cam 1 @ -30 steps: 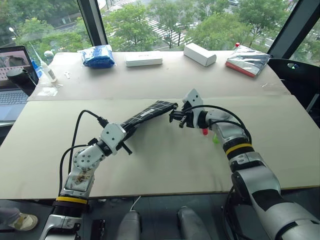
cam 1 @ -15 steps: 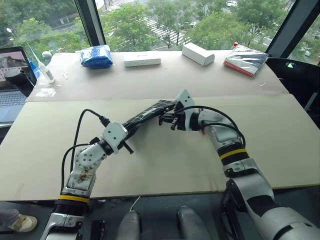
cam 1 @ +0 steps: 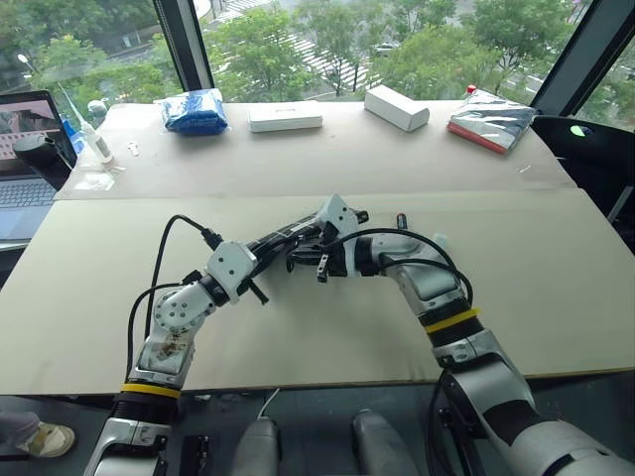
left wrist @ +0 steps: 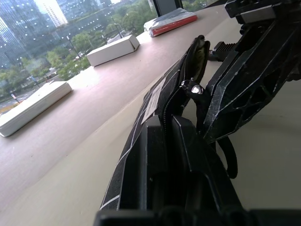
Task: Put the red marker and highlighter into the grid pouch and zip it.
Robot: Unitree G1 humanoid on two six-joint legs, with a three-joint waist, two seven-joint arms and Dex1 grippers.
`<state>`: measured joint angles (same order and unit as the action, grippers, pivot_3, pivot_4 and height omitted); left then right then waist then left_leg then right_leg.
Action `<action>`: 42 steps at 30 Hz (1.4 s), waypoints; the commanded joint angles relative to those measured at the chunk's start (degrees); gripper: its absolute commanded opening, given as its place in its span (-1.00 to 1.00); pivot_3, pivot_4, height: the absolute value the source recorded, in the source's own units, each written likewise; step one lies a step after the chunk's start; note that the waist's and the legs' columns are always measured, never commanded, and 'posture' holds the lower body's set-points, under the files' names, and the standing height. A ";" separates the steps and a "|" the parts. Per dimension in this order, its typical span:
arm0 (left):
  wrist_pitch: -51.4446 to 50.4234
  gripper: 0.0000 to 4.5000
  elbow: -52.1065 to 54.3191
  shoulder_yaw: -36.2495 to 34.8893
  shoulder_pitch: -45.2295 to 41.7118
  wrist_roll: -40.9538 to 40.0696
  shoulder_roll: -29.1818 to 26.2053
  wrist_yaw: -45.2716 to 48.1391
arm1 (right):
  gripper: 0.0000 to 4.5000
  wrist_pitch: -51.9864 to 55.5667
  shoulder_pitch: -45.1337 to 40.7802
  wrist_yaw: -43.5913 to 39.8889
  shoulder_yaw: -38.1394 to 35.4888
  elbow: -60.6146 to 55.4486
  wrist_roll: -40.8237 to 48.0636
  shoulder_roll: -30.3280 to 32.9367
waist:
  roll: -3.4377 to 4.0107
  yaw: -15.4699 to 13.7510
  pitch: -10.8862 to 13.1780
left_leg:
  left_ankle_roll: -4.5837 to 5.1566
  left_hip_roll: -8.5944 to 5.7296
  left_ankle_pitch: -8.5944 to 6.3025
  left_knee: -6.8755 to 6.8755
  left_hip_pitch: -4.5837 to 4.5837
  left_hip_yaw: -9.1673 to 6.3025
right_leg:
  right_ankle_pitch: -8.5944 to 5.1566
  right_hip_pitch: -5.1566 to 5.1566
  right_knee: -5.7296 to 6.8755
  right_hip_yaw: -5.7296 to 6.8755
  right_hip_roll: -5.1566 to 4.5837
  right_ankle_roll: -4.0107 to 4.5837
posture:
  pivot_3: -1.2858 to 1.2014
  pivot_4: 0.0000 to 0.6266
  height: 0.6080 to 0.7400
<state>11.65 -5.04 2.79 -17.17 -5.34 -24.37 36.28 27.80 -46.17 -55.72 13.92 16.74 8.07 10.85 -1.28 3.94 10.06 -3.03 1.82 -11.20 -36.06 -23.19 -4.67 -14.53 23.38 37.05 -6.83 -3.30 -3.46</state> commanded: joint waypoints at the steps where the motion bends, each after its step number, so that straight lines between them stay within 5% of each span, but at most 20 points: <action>1: 0.69 -1.00 0.95 -0.07 -0.58 0.10 0.04 -0.07 | -0.34 -1.06 -2.06 2.45 -3.66 1.25 1.34 0.75 | 0.00 -0.07 0.00 | 0.00 0.00 0.00 0.00 0.00 0.00 | 0.00 0.00 0.00 0.00 0.00 0.00 | 0.03 -0.52 1.00; 7: 0.60 -1.00 1.17 0.02 -0.43 0.01 0.14 -0.10 | 0.50 6.23 0.08 -0.58 -9.15 -6.85 8.98 4.55 | 0.00 -0.02 0.00 | 0.00 0.00 0.00 0.00 -0.01 0.00 | 0.00 0.00 -0.02 -0.01 0.00 0.00 | 0.03 -0.52 1.00; 12: 0.63 -1.00 1.54 0.36 0.18 0.03 0.54 -0.35 | 0.50 11.56 12.37 -5.93 -13.41 -27.88 17.97 15.15 | -0.01 -1.02 0.00 | 0.00 -0.03 -0.01 0.01 -0.11 -0.06 | -0.01 -0.04 -0.13 0.05 -0.03 -0.02 | 0.03 -0.52 1.00; 16: 1.47 -1.00 0.48 0.48 0.53 0.24 0.76 -0.46 | 0.50 13.00 19.80 2.07 -18.69 -36.20 16.41 19.86 | -0.02 -1.10 0.00 | 0.00 -0.01 -0.01 -0.02 -0.03 -0.01 | -0.01 -0.06 -0.12 0.00 -0.01 -0.02 | 0.03 -0.52 1.00; 21: 1.88 -1.00 -0.36 0.47 0.39 0.16 1.05 -0.13 | 0.50 21.83 17.76 22.92 -26.13 -33.27 10.35 18.56 | -0.04 -1.25 0.01 | -0.03 -0.02 0.02 -0.05 0.01 0.00 | -0.02 -0.07 -0.06 -0.04 0.01 -0.04 | 0.03 -0.52 1.00; 26: 2.82 -1.00 -3.26 1.03 -1.88 0.20 2.10 0.48 | 0.50 27.78 17.97 38.47 -26.05 -32.35 3.38 14.79 | -0.05 -1.32 0.00 | -0.03 -0.02 0.02 -0.02 -0.02 0.00 | -0.02 -0.07 -0.11 -0.04 0.00 -0.03 | 0.03 -0.52 1.00; 34: 3.85 -1.00 -4.00 1.27 -1.89 0.66 3.29 0.34 | 0.50 33.24 18.89 50.67 -26.90 -32.09 -0.61 6.85 | -0.05 -1.29 0.00 | -0.03 -0.04 0.02 -0.02 -0.04 0.01 | 0.00 -0.06 -0.11 -0.06 -0.01 -0.01 | 0.03 -0.52 1.00; 42: 3.81 -1.00 -3.14 1.09 -0.59 0.93 3.80 -0.82 | 0.50 33.33 18.92 53.06 -26.80 -29.23 -1.28 6.21 | -0.05 -1.23 0.00 | -0.03 -0.03 0.02 -0.01 -0.02 0.00 | 0.00 -0.07 -0.11 -0.06 -0.01 -0.01 | 0.03 -0.52 1.00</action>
<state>14.06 -9.99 4.14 -17.80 -4.57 -20.73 36.21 61.82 -26.61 -3.15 -12.09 -11.75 7.11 16.64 -1.32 2.71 10.06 -3.06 1.78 -11.18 -36.07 -23.21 -4.66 -14.53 23.31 36.95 -6.89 -3.31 -3.48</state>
